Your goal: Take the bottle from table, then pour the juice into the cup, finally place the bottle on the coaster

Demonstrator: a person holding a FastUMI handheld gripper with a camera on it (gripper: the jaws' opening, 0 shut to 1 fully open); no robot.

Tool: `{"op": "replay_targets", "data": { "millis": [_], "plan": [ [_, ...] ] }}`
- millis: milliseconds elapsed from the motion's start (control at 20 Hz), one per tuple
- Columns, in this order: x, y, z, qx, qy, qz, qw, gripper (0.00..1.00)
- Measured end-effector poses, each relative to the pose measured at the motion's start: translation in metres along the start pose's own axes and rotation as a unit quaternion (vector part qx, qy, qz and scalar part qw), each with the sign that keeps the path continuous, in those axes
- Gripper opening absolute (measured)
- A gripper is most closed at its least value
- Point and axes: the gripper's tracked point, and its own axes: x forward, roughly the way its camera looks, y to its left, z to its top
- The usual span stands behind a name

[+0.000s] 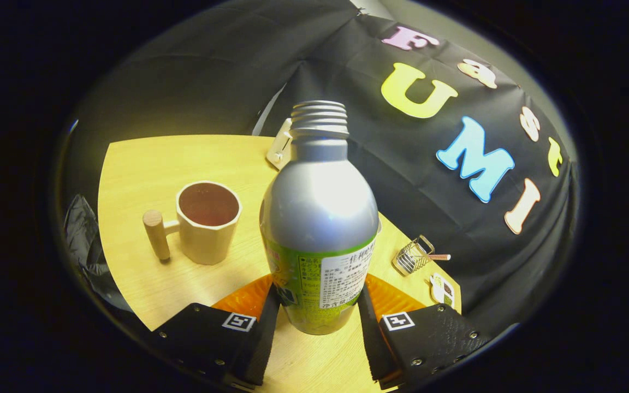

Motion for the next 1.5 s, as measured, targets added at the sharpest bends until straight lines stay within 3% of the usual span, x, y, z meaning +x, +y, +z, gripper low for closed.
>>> {"op": "replay_targets", "data": {
  "millis": [800,1500],
  "plan": [
    [0.008,0.013,0.001,-0.143,0.068,-0.002,0.987,0.70],
    [0.010,0.014,-0.005,-0.260,0.126,-0.012,0.957,0.70]
  ]
}}
